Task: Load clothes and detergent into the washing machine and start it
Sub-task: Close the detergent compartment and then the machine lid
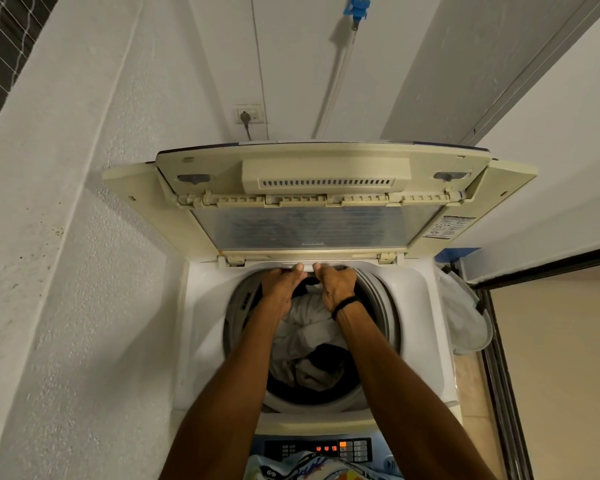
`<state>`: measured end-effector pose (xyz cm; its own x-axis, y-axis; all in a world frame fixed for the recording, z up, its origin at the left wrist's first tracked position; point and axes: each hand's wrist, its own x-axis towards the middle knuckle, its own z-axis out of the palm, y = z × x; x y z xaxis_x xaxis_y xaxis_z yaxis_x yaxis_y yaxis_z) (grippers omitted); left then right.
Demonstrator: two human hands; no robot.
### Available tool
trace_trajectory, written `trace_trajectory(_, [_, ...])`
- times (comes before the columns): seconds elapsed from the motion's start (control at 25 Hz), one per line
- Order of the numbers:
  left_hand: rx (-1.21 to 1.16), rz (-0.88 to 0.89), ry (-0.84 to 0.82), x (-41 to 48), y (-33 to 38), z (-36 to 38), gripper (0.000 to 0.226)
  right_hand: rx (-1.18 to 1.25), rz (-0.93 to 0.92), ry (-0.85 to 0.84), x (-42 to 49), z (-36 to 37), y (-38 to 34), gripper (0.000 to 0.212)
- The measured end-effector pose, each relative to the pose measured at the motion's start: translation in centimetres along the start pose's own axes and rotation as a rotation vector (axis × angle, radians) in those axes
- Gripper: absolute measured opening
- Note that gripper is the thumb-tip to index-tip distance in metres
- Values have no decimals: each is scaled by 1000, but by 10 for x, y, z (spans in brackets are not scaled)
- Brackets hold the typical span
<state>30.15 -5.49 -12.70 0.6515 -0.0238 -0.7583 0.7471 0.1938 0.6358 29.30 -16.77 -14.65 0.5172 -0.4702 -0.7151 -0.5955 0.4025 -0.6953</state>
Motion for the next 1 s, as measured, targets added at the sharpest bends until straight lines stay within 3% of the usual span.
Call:
trace_trajectory(0.2, [72,-83,20,-17,0,4,44,-93,26,2,-10,-9,-7,11])
trace_trajectory(0.28, [263,45,100,-45,13,0,34,-305,-36,-5,-29,-17,-14,8])
trace_trajectory(0.44, [480,679,191,-143,63,-12,8,-703,-403,-231,-107,-36,-65,17])
trace_trajectory(0.52, [443,979,296,-193,100,-12,20,-793,-738,-301,-167,-49,-109,20])
trace_trajectory(0.56, [411,1151,369,-213,124,-9,23,-785,-948,-261,-197,-54,-134,23])
trace_trajectory(0.64, [439,1422,514,-243,171,0,25,-657,-1321,-19,-236,-55,-185,27])
trace_trajectory(0.72, [681,1426,575,-238,210,11,37,-609,-1438,138,-232,-42,-226,36])
trace_trajectory(0.84, [1213,1182,561,-199,216,18,59,-997,-1402,272,-192,-22,-244,59])
trace_trajectory(1.0, [1313,1161,609,-183,203,16,66,-1086,-1442,361,-182,-25,-227,65])
